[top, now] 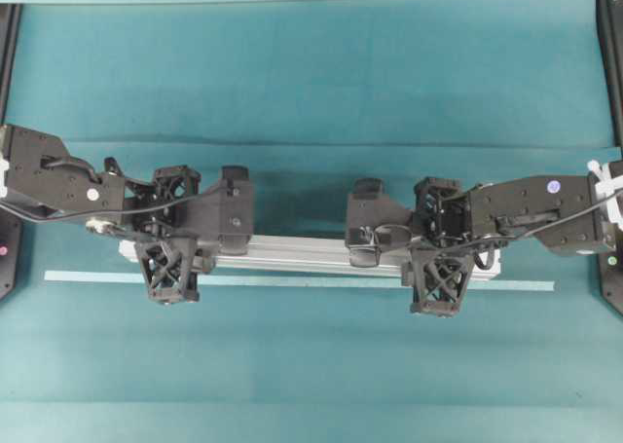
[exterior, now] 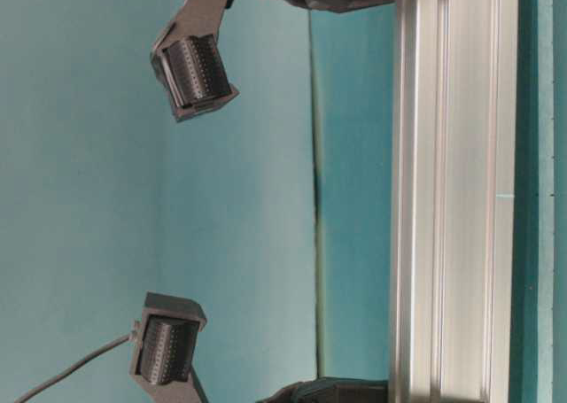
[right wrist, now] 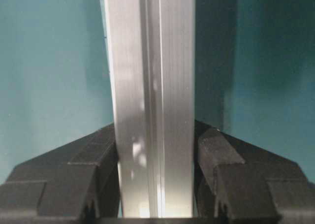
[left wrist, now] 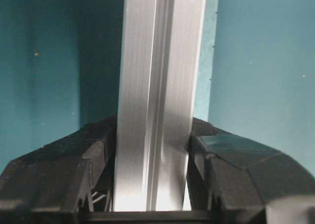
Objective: Lift the metal rail with both hands.
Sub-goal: 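Lower the held rail back onto the table with both grippers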
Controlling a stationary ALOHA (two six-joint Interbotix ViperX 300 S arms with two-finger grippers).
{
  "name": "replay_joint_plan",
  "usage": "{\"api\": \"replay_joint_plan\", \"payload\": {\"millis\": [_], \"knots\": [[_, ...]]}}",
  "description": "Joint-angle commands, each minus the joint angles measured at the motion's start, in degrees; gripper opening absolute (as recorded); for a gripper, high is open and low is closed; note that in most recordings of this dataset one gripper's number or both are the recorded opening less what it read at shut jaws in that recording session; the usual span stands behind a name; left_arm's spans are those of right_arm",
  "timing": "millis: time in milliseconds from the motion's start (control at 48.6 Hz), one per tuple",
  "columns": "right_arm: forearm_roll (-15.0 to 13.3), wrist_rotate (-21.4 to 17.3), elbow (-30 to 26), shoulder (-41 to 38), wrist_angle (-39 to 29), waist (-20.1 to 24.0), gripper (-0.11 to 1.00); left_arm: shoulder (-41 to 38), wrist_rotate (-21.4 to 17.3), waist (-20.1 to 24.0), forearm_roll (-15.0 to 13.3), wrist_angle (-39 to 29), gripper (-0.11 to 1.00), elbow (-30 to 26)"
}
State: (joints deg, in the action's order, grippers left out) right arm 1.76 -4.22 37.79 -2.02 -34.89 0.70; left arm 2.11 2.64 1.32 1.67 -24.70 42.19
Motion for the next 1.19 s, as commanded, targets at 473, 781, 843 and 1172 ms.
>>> {"api": "replay_joint_plan", "payload": {"millis": [473, 781, 843, 1172], "knots": [[0.2, -0.3, -0.3, -1.5, 2.9, 0.0, 0.38, 0.1, 3.3, -1.3, 0.1, 2.4, 0.36, -0.1], [0.1, -0.3, -0.2, -1.9, 3.5, -0.2, 0.38, -1.5, 3.8, -1.3, 0.1, 4.2, 0.36, 0.0], [0.2, -0.3, -0.1, -1.9, 3.4, -0.4, 0.38, -1.7, 3.7, -1.3, 0.1, 4.6, 0.36, 0.0], [0.1, -0.2, 0.4, -1.9, 3.5, -0.7, 0.38, -1.9, 3.5, -1.2, 0.0, 8.1, 0.36, 0.5]]}}
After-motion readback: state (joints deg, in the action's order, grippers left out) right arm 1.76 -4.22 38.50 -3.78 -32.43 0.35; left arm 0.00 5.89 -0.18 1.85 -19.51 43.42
